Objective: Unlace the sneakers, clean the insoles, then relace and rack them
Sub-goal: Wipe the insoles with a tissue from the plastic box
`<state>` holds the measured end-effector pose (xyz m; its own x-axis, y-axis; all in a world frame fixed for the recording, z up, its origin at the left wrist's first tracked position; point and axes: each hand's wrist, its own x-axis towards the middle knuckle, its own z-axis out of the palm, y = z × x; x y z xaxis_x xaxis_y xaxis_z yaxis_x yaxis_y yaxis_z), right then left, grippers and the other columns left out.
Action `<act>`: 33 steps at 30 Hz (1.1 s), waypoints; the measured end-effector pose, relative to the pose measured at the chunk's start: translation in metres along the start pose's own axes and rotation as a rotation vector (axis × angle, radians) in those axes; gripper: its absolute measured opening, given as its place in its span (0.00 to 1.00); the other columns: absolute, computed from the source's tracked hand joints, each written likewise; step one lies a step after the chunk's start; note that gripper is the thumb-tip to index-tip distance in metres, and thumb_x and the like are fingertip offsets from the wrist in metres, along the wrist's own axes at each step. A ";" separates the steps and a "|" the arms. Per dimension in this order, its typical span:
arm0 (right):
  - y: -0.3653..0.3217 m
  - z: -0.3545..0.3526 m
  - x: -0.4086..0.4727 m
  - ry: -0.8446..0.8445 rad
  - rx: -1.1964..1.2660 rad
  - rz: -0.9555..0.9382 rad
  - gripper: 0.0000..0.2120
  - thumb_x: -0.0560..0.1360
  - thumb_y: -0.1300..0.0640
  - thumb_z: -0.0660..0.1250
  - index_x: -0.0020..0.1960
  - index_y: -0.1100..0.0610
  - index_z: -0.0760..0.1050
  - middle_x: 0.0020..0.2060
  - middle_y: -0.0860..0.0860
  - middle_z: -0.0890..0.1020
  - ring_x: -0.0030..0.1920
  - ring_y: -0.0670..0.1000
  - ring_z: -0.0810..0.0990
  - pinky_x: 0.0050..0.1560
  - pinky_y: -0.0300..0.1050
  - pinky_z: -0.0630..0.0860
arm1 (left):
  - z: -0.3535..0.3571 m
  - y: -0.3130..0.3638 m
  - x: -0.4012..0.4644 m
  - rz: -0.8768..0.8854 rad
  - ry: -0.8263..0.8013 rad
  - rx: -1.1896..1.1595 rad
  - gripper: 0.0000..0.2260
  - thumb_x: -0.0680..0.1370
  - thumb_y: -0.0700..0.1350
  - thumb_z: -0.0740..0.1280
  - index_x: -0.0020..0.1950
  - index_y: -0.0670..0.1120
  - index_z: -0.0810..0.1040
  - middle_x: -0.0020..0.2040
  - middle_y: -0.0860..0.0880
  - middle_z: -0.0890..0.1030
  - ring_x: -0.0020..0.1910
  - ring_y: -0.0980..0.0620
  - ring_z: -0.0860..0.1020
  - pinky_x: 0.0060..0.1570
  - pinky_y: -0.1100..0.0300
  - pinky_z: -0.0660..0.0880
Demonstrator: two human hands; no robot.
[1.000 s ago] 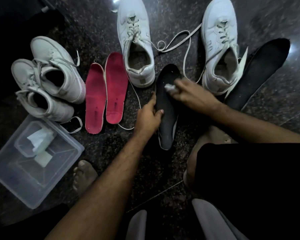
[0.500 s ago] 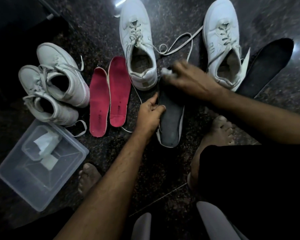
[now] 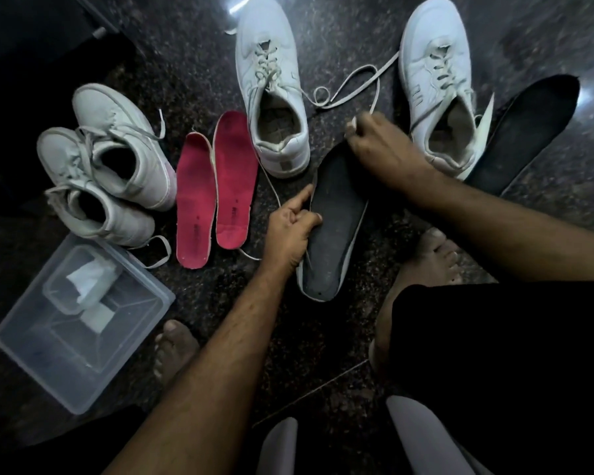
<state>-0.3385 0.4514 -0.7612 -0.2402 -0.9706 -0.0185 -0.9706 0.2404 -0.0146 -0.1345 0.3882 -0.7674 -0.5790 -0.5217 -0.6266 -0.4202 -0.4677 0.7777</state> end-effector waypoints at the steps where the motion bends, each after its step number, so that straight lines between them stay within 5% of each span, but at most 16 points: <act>1: 0.000 0.000 0.001 0.002 0.016 0.003 0.15 0.79 0.64 0.58 0.62 0.72 0.71 0.49 0.67 0.75 0.48 0.67 0.76 0.42 0.57 0.75 | 0.001 -0.001 -0.001 0.008 0.009 -0.003 0.32 0.68 0.39 0.66 0.73 0.44 0.73 0.43 0.44 0.73 0.43 0.46 0.67 0.39 0.58 0.68; 5: -0.019 -0.003 -0.019 0.005 0.017 -0.535 0.16 0.81 0.57 0.54 0.61 0.63 0.75 0.49 0.59 0.76 0.47 0.60 0.75 0.44 0.54 0.73 | 0.000 -0.002 0.001 0.022 0.004 0.033 0.28 0.72 0.36 0.66 0.73 0.45 0.73 0.34 0.46 0.69 0.37 0.47 0.63 0.39 0.56 0.64; 9: -0.003 0.005 -0.017 -0.053 0.026 0.053 0.14 0.83 0.60 0.54 0.61 0.68 0.69 0.53 0.64 0.72 0.54 0.65 0.73 0.50 0.59 0.75 | -0.002 -0.011 0.008 0.009 0.035 0.043 0.26 0.76 0.29 0.63 0.74 0.42 0.72 0.25 0.57 0.68 0.31 0.54 0.64 0.34 0.61 0.65; 11: -0.015 -0.006 -0.019 -0.045 0.109 -0.094 0.15 0.83 0.59 0.54 0.61 0.68 0.71 0.50 0.62 0.72 0.51 0.64 0.73 0.48 0.56 0.73 | 0.000 -0.011 0.005 0.023 0.032 0.024 0.26 0.75 0.31 0.64 0.73 0.44 0.73 0.26 0.59 0.71 0.31 0.58 0.66 0.34 0.63 0.66; 14: -0.034 -0.010 -0.033 -0.061 0.107 -0.574 0.17 0.80 0.55 0.53 0.58 0.63 0.76 0.49 0.58 0.75 0.48 0.59 0.73 0.45 0.52 0.69 | -0.002 -0.010 0.006 0.054 0.021 0.031 0.25 0.73 0.31 0.65 0.70 0.45 0.76 0.36 0.58 0.79 0.38 0.59 0.72 0.40 0.65 0.71; 18: -0.002 -0.008 -0.025 -0.040 0.033 0.031 0.17 0.78 0.62 0.56 0.63 0.70 0.70 0.51 0.67 0.72 0.50 0.67 0.74 0.46 0.59 0.76 | -0.005 -0.016 0.006 0.050 0.052 0.076 0.25 0.76 0.29 0.63 0.73 0.43 0.73 0.24 0.59 0.67 0.27 0.60 0.63 0.32 0.63 0.65; 19: -0.001 -0.009 -0.026 -0.029 0.029 0.017 0.17 0.79 0.63 0.56 0.64 0.70 0.70 0.50 0.66 0.72 0.49 0.65 0.74 0.45 0.58 0.76 | -0.005 -0.017 0.005 0.060 0.053 0.082 0.26 0.77 0.29 0.63 0.73 0.44 0.72 0.24 0.59 0.67 0.26 0.60 0.62 0.31 0.64 0.65; 22: -0.014 -0.011 -0.044 -0.030 0.035 -0.504 0.17 0.82 0.59 0.54 0.67 0.64 0.72 0.51 0.60 0.73 0.49 0.60 0.72 0.46 0.54 0.73 | -0.004 -0.016 0.005 0.079 0.057 0.088 0.25 0.76 0.31 0.64 0.73 0.44 0.72 0.26 0.57 0.68 0.27 0.61 0.62 0.31 0.66 0.65; 24: -0.010 -0.005 -0.053 -0.100 0.120 -0.319 0.15 0.83 0.59 0.55 0.64 0.62 0.73 0.53 0.61 0.74 0.52 0.59 0.73 0.50 0.55 0.71 | -0.006 -0.018 0.009 0.102 0.063 0.110 0.25 0.78 0.30 0.64 0.74 0.44 0.71 0.26 0.56 0.68 0.26 0.60 0.63 0.29 0.67 0.66; 26: -0.001 0.005 -0.045 -0.058 0.094 0.091 0.14 0.81 0.61 0.54 0.62 0.68 0.70 0.50 0.64 0.74 0.51 0.63 0.75 0.47 0.58 0.72 | -0.007 -0.019 0.011 0.141 0.068 0.135 0.25 0.78 0.33 0.65 0.75 0.45 0.71 0.29 0.52 0.71 0.29 0.57 0.67 0.34 0.63 0.70; 28: -0.012 -0.002 -0.045 -0.100 0.152 0.067 0.16 0.83 0.55 0.54 0.61 0.65 0.72 0.47 0.55 0.76 0.50 0.62 0.75 0.48 0.56 0.73 | -0.007 -0.021 0.010 0.160 0.063 0.150 0.25 0.78 0.37 0.66 0.75 0.46 0.70 0.35 0.53 0.81 0.36 0.57 0.75 0.43 0.60 0.76; 31: -0.038 -0.015 -0.050 -0.135 0.167 -0.349 0.17 0.83 0.51 0.53 0.58 0.59 0.76 0.44 0.51 0.76 0.47 0.57 0.76 0.47 0.53 0.76 | -0.009 -0.027 0.012 0.199 0.048 0.235 0.26 0.76 0.45 0.67 0.75 0.49 0.71 0.36 0.55 0.81 0.37 0.57 0.75 0.42 0.57 0.76; 33: -0.026 -0.008 -0.050 -0.112 0.172 -0.153 0.14 0.82 0.54 0.55 0.56 0.60 0.74 0.47 0.56 0.76 0.49 0.59 0.76 0.49 0.53 0.75 | -0.010 -0.029 0.015 0.204 0.050 0.295 0.26 0.76 0.45 0.67 0.75 0.50 0.71 0.29 0.59 0.72 0.31 0.59 0.69 0.36 0.61 0.70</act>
<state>-0.3009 0.4939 -0.7518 -0.0778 -0.9905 -0.1137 -0.9756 0.0992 -0.1960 -0.1237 0.3868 -0.7994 -0.6397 -0.6210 -0.4529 -0.4872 -0.1280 0.8638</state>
